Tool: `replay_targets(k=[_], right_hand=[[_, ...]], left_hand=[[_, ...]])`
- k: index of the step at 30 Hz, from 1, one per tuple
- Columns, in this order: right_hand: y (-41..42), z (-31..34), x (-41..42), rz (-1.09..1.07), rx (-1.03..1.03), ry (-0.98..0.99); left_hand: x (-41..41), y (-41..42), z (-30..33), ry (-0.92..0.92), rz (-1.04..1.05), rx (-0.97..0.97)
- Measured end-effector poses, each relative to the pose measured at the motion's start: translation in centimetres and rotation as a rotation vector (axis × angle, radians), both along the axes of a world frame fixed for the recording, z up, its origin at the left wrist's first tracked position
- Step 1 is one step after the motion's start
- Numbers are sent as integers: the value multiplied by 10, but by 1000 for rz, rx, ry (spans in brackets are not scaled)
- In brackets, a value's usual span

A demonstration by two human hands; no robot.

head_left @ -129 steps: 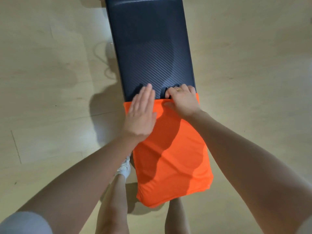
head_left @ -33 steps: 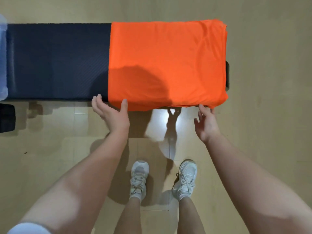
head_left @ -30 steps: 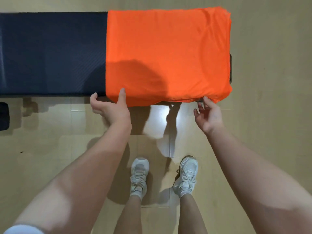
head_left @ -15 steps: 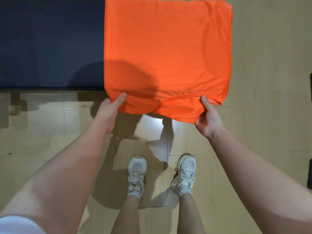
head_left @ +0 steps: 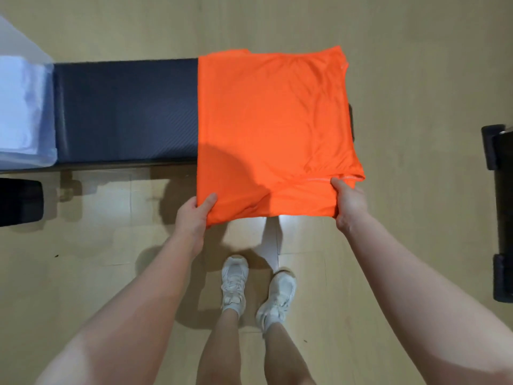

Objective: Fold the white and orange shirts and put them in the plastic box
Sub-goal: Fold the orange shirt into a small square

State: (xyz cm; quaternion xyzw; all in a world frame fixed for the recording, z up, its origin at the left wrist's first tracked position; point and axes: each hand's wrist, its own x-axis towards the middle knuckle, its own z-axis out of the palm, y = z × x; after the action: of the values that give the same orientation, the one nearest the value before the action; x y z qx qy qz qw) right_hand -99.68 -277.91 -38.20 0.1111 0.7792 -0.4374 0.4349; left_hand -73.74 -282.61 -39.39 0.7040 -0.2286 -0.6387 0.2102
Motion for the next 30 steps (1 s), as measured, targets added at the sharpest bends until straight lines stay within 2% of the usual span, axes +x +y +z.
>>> replay_targets(k=[6,13,17,21,25,30], right_hand=[[21,19,-6,55,107,-86],[37,47,-10,10,181,-134],[20,60,-15,57,215,-95],[-31,54,-30,53,192,-29],[-89,38,-47,14,181,-91],[-141,8,-61,-42,219,-185]], left_hand=[[-3,22,39,-153,27,23],[-8,32,75,-283,63,48],[-14,2,89,-258,95,29],[-33,-58,87,-240,98,-33],[-57,-120,74,-121,123,84],[-66,-172,40,-59,155,168]])
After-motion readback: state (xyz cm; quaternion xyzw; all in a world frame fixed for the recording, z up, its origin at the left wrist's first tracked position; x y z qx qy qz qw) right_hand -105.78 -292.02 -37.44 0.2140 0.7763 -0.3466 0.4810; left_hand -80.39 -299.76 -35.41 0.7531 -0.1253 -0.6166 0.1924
